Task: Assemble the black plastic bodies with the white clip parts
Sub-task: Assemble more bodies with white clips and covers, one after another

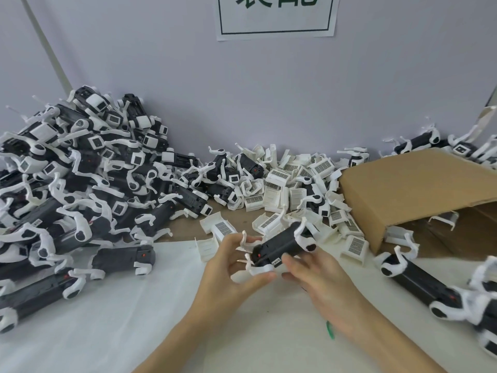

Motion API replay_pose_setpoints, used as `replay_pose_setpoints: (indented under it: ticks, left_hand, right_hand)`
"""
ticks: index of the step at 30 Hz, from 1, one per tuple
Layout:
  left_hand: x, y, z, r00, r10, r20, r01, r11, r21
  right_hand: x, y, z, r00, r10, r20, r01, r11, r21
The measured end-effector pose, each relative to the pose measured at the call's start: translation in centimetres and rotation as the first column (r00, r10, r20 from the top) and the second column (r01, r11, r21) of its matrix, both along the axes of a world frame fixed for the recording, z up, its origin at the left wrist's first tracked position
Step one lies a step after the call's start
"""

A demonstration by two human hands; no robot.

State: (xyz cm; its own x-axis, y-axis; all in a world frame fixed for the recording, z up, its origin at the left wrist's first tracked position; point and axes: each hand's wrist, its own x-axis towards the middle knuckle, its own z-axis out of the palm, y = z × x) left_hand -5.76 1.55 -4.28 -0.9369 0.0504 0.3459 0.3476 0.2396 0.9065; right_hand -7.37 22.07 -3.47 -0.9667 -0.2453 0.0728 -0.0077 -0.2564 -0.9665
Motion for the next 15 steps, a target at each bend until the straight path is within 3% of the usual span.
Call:
replay_pose_setpoints:
  ticks: [4,6,10,15]
  left_hand:
    - [0.4,0.4,-0.1,0.983,-0.055,-0.175,0.026,0.986,-0.163]
    - [0.5,0.4,0.0,0.950,-0.048,-0.307,-0.021,0.975,-0.219]
    - [1.0,0.3,-0.3,0.909,-0.046,-0.415,-0.072,0.962,-0.264]
    - [1.6,0.9,-0.1,0.868,0.070,-0.491,-0.187,0.963,-0.193]
  right_hand:
    - [0.2,-0.4,-0.4,0.996,-0.030,-0.088,0.045,0.982,0.182]
    - [0.2,-0.1,0.0,0.971,-0.052,-0.232,0.124,0.943,0.308]
    - [0.4,0.4,0.1,0.848,0.066,-0.527,0.253,0.823,0.509]
    - [0.2,0.2,-0.2,0.791,0.160,-0.590,0.257,0.788,0.559]
